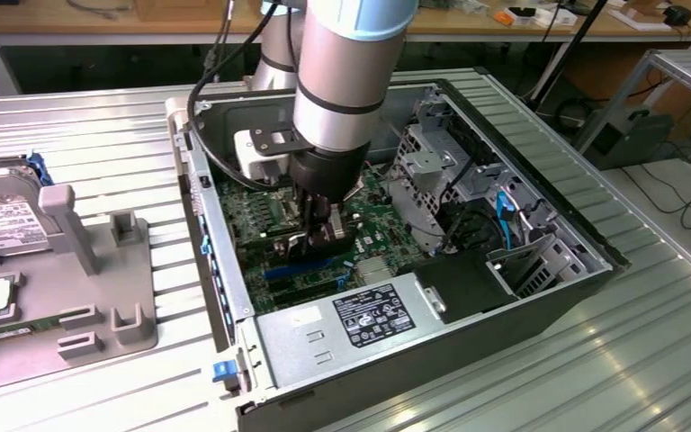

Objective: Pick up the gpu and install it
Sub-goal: 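Insert the gpu into the slot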

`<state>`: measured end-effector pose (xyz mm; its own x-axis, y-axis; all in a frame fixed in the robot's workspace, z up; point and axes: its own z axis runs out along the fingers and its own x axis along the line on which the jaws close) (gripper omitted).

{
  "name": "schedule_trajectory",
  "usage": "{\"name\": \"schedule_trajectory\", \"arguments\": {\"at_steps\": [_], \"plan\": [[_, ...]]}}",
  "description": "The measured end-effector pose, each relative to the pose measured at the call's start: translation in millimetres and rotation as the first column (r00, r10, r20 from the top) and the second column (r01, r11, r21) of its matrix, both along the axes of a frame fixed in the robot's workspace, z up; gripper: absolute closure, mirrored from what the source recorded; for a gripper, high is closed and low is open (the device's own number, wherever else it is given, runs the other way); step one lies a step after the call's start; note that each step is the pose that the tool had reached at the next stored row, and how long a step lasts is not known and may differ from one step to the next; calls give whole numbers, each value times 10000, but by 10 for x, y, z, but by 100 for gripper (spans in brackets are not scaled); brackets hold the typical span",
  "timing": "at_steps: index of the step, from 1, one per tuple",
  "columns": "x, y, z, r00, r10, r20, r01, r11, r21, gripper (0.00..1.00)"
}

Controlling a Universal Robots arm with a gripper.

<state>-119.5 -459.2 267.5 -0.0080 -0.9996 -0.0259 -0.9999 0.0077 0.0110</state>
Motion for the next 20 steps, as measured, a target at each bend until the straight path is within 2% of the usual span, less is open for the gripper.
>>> {"name": "schedule_trajectory", "arguments": {"at_steps": [7, 10, 11, 13, 17, 20], "plan": [[-35, -1, -80, 10000, 1, -2, -1, 10000, -3, 73], [-34, 1, -42, 10000, -1, 10, 1, 10000, 18, 73], [-36, -1, -18, 10000, -1, -1, 1, 10000, -1, 73], [-35, 0, -15, 10000, 0, 2, 0, 10000, 4, 73], [-35, -53, -13, 10000, 0, -1, 0, 10000, 0, 73], [-35, -62, -14, 10000, -1, 0, 1, 10000, 1, 73]]}}
